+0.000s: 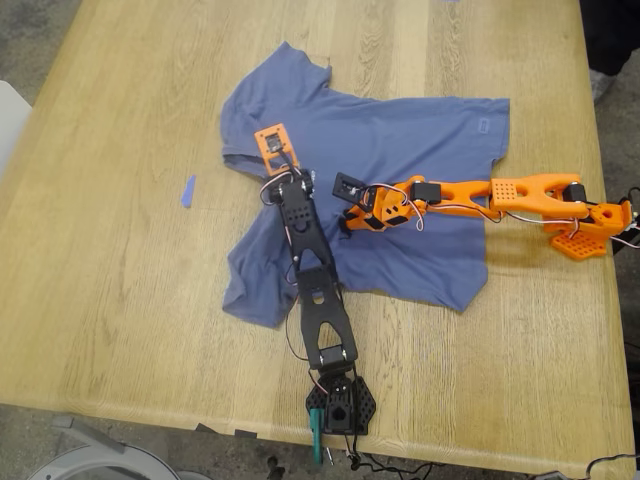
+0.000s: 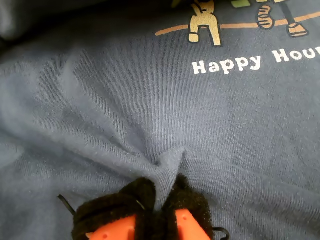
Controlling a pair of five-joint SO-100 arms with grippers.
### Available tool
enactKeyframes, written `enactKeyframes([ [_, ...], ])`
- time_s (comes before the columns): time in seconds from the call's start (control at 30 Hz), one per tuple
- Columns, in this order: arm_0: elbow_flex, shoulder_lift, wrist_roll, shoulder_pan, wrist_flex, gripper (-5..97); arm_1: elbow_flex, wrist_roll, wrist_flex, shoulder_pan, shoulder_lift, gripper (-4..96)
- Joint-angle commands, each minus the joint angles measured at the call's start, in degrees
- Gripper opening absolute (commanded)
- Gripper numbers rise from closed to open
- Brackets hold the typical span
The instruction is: Fold a T-shirt
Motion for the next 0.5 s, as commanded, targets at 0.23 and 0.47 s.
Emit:
enactKeyframes([
  [0.23, -4.13, 18.28, -0.53, 8.70, 5.80, 0, -0.09, 0.35, 3.34, 10.02, 6.94, -0.3],
  [0.47, -4.04, 19.34, -0.53, 14.06, 6.42, 0, -0.09, 0.35, 3.87, 16.61, 11.34, -0.3],
])
